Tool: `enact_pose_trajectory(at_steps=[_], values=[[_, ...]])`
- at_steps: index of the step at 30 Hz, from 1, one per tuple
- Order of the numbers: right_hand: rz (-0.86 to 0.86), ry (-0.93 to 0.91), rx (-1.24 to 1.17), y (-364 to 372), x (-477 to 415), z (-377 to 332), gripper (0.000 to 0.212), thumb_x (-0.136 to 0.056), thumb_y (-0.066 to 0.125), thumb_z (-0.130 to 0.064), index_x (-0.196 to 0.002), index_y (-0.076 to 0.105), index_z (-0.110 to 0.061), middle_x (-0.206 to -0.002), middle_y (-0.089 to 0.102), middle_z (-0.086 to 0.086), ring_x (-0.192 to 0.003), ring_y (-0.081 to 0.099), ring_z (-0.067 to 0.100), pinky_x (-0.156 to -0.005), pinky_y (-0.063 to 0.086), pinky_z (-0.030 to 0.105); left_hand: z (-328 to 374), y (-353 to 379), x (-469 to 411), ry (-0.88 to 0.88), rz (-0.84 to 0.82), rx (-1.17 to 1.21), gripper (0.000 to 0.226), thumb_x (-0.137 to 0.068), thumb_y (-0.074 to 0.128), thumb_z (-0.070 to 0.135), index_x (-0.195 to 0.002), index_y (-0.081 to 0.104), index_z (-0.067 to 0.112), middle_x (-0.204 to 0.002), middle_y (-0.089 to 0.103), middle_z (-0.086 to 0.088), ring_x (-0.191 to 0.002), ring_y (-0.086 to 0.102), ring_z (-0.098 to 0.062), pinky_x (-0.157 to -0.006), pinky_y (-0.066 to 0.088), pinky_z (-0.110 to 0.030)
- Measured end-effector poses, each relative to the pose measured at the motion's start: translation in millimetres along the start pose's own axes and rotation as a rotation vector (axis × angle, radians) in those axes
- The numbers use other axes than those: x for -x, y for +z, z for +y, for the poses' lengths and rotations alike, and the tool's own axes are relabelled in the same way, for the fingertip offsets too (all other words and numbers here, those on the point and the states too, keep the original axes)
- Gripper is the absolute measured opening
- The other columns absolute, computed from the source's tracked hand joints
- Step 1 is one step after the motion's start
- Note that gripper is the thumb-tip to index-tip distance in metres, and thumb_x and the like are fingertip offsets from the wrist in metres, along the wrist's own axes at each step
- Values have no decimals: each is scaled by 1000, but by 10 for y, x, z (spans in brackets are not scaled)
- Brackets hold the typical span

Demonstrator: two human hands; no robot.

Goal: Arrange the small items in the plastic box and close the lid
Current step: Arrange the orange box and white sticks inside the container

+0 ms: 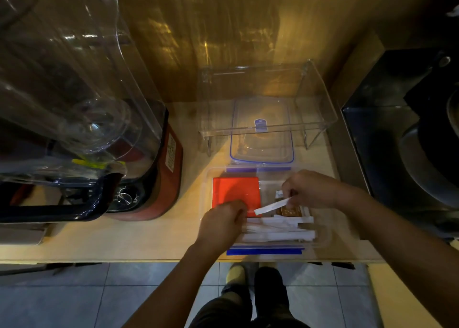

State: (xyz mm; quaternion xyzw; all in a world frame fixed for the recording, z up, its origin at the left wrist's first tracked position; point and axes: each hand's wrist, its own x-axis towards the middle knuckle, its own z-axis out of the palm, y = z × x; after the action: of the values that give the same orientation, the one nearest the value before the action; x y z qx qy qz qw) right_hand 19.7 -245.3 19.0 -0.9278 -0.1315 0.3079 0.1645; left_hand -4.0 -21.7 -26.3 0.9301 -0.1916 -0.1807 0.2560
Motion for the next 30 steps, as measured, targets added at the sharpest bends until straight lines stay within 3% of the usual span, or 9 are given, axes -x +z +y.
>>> enact_pose_trajectory(at_steps=[3,7,11,13,16,19,22,26,30], values=[[-35,-40,-60,171,33,-97,8,-83,65,-19,-76,65,-18,-67,52,-14,-63,49,0,-59,35,16,-22,-165,-22,4,147,90,12,-91,52,23,-97,62,23,-93,71,-2,-80,64,-25,-69,49,-34],[-66,-87,1,480,-8,-223,17,-85,61,-30,-91,64,-15,-93,65,0,-83,56,14,-67,39,27,-74,-251,-32,95,140,-10,17,-93,51,29,-103,63,23,-100,71,1,-85,65,-22,-70,48,-31],[187,-300,195,635,-13,-384,23,-82,62,-24,-99,65,-9,-104,65,12,-97,60,30,-80,47,38,-206,-220,1,132,91,-77,18,-91,51,24,-102,64,18,-101,71,-3,-89,63,-27,-73,49,-34],[284,-415,112,679,-22,-505,21,-80,60,-20,-96,67,-8,-93,68,13,-85,65,29,-69,51,33,-247,-184,29,203,65,-154,21,-88,50,21,-100,66,15,-100,70,-6,-91,63,-30,-78,49,-36],[175,-395,-6,759,-156,-671,25,-88,51,-23,-109,62,-17,-106,66,5,-97,60,22,-72,43,26,-285,-124,44,266,130,-268,30,-78,53,23,-102,68,13,-107,69,-11,-97,64,-32,-86,50,-39],[51,-388,8,767,-344,-696,19,-88,55,-23,-105,62,-16,-109,65,4,-100,59,23,-73,37,27,-324,-62,15,155,70,-340,51,-78,62,27,-128,54,18,-146,43,-13,-135,36,-33,-113,19,-52],[-16,-370,118,711,-450,-696,22,-87,55,-31,-101,63,-17,-100,68,7,-89,60,25,-68,32,26,-400,-21,-7,54,60,-400,59,-86,53,38,-140,35,26,-157,21,-3,-146,7,-21,-113,-10,-53],[-15,-305,227,705,-515,-819,25,-86,53,-35,-87,66,-14,-80,67,7,-67,50,21,-64,32,29,-415,-9,-42,58,35,-318,59,-86,54,28,-141,36,22,-153,31,-3,-143,19,-20,-116,12,-42],[1,-298,334,739,-548,-880,22,-86,52,-27,-83,66,-10,-81,68,8,-72,59,27,-63,37,29,-422,14,-39,46,54,-300,61,-83,59,24,-140,39,22,-151,35,-3,-139,28,-23,-110,26,-39]])
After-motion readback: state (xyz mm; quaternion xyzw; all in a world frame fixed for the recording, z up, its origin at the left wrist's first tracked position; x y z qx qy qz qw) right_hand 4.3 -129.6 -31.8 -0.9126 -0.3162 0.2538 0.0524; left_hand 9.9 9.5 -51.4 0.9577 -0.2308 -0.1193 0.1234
